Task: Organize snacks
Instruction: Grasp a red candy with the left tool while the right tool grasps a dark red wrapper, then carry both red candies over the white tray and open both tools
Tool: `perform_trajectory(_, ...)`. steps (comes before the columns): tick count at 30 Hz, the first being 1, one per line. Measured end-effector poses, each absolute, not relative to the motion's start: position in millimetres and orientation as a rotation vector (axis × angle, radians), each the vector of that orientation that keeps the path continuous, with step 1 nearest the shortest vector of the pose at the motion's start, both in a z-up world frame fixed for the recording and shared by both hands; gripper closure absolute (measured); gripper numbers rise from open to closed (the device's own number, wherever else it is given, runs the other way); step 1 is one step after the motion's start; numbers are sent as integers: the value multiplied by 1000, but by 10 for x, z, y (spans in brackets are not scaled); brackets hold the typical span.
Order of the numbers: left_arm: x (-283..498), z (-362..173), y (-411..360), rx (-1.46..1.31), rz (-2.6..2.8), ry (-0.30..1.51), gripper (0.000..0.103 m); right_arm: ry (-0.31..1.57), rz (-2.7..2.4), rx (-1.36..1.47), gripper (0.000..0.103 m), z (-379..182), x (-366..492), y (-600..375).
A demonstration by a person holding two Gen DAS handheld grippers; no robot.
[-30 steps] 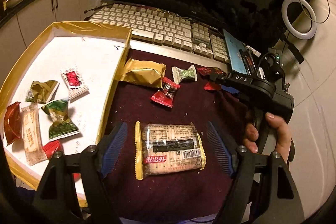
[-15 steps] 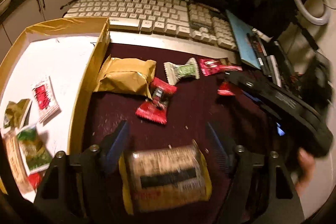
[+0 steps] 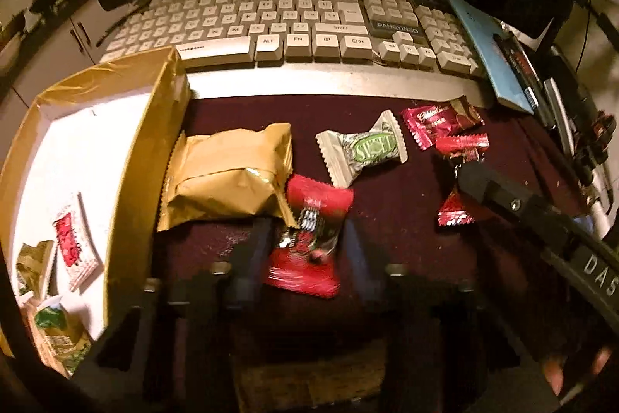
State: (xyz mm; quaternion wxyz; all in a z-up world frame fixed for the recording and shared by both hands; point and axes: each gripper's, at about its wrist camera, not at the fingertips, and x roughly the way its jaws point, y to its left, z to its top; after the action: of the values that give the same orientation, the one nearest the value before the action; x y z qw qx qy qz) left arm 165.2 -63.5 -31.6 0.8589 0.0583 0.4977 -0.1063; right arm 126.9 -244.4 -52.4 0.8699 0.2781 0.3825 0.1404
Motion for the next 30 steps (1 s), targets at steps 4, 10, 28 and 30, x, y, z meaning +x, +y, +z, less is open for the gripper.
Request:
perform_trajectory(4, 1494, -299, -578, 115, -273, 1058, 72, 801, 291, 581, 83, -525, 1271, -2448)
perform_trajectory(10, 1378, -300, -511, 110, -302, 1062, 72, 803, 296, 575, 83, -528, 1271, -2425)
perform_trajectory(28, 1001, 328, 334, -240, -309, 915, 74, 730, 490, 491, 83, -262, 1123, -2069)
perform_trajectory(30, 942, 446, 559, -281, -285, 876, 74, 727, 531, 467, 83, -163, 1078, -1918)
